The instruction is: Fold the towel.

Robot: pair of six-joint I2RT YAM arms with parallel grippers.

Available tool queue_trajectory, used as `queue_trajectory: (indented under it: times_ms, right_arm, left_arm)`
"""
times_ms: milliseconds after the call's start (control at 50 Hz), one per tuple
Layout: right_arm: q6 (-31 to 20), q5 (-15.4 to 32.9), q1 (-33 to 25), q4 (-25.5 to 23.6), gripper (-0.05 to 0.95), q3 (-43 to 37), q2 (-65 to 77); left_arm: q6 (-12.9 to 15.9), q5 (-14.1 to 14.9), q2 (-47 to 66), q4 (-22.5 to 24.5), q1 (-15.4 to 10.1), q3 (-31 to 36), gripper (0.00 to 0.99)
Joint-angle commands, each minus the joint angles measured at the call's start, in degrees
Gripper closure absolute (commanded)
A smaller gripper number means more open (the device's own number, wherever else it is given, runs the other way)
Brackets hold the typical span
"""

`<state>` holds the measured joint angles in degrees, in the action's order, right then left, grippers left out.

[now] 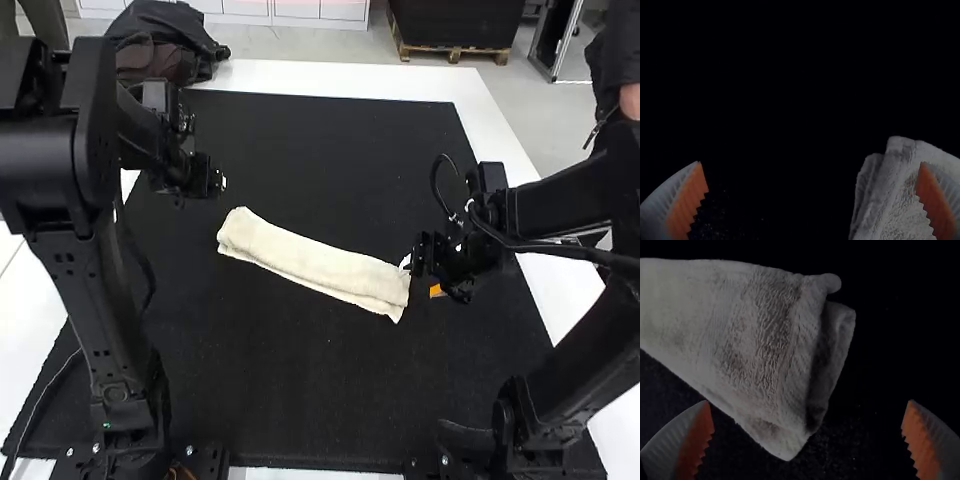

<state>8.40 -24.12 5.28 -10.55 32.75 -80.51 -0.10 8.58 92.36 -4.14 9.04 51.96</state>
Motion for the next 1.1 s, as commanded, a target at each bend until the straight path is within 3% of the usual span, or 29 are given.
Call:
queue_trajectory:
  times_ms: [0, 320, 1080]
  right_arm:
    - [-0.6, 1.0, 1.8, 1.1, 0.03, 0.1, -1.4]
    - [1.6, 1.6, 5.4, 4.7, 0.03, -0.1, -3.6]
    - [1.8, 2.0, 5.8, 9.8, 0.03, 1.2, -9.6]
  left_arm:
    - [-1.2, 0.2, -2.5, 0.3, 0.0, 1.9, 0.025]
    - [-1.3, 0.2, -4.0, 0.2, -0.1, 1.9, 0.025]
    - [-1.4, 0.3, -6.8, -0.5, -0.1, 1.6, 0.026]
